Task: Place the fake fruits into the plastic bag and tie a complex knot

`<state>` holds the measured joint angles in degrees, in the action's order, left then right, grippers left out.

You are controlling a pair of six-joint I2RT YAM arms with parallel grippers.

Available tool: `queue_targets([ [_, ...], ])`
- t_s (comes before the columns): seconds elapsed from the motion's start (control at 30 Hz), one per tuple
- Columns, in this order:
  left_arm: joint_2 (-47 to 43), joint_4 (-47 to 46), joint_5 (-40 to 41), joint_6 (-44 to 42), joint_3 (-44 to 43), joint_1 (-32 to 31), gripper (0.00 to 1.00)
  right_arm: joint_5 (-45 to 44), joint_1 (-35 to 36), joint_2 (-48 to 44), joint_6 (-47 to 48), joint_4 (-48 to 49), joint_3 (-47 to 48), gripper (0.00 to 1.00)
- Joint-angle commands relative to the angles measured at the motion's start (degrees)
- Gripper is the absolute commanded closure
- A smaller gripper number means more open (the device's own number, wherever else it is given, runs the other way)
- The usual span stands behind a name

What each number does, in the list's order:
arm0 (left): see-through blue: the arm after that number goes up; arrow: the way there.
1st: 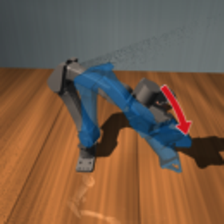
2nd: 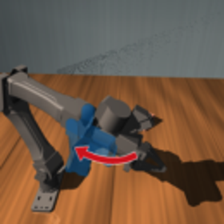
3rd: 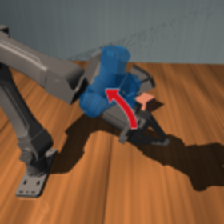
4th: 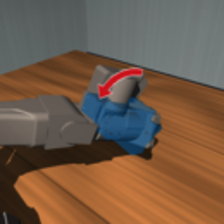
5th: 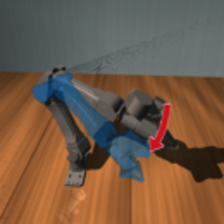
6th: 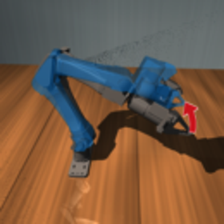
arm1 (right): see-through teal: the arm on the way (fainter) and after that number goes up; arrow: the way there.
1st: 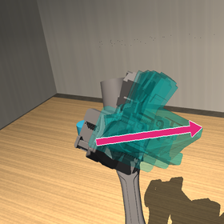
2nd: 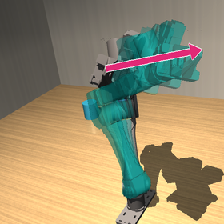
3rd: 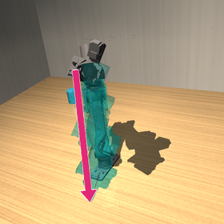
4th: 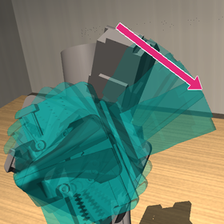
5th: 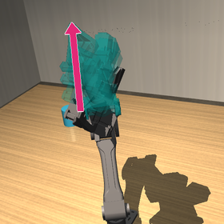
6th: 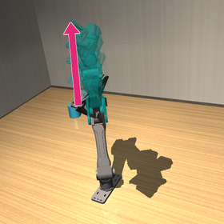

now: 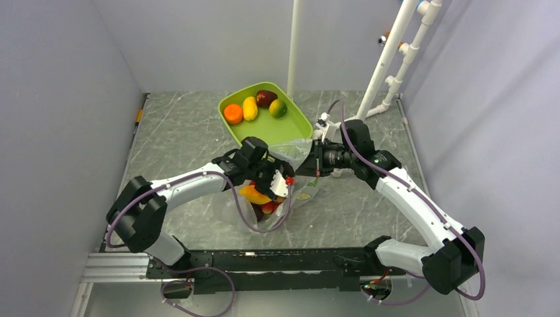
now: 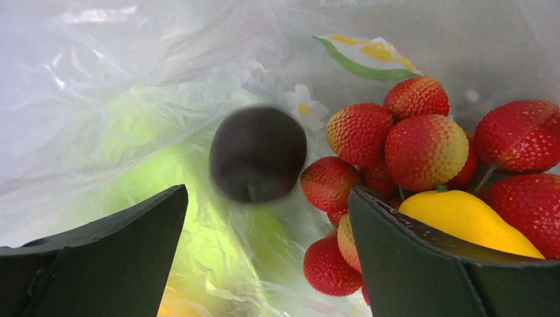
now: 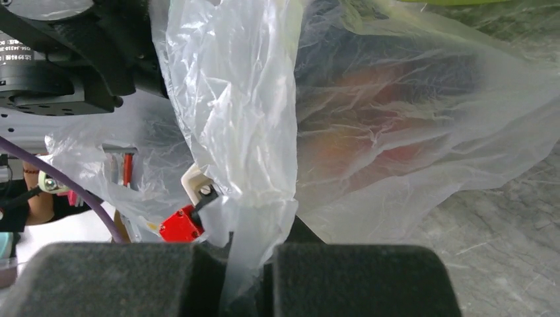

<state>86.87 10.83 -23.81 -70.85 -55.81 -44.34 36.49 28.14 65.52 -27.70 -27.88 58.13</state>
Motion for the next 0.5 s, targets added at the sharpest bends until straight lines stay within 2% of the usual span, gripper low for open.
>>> queue_targets([
  [0.0,-4.04,-2.06,-2.84,2.25,-2.3,1.71,0.01,0.51,-0.69,-0.12,-1.64,2.56,0.14,1.0],
  [0.13,-9.38,14.05,-18.76,5.36,-7.54,4.48,0.01,-0.22,-0.71,1.03,-0.16,2.84,-0.06,1.0],
  [0.23,-11.69,23.64,-25.91,9.49,-14.37,4.74,0.01,-1.24,-0.64,0.73,0.76,2.94,-0.24,1.0],
  [0.33,-12.17,29.25,-29.67,17.76,-22.08,5.18,0.01,-1.95,-0.63,0.38,1.58,3.43,-0.85,1.0],
  [0.47,-9.4,43.53,-31.64,20.71,-32.54,7.39,0.01,-3.17,-0.65,0.28,2.04,4.4,-1.92,1.0],
])
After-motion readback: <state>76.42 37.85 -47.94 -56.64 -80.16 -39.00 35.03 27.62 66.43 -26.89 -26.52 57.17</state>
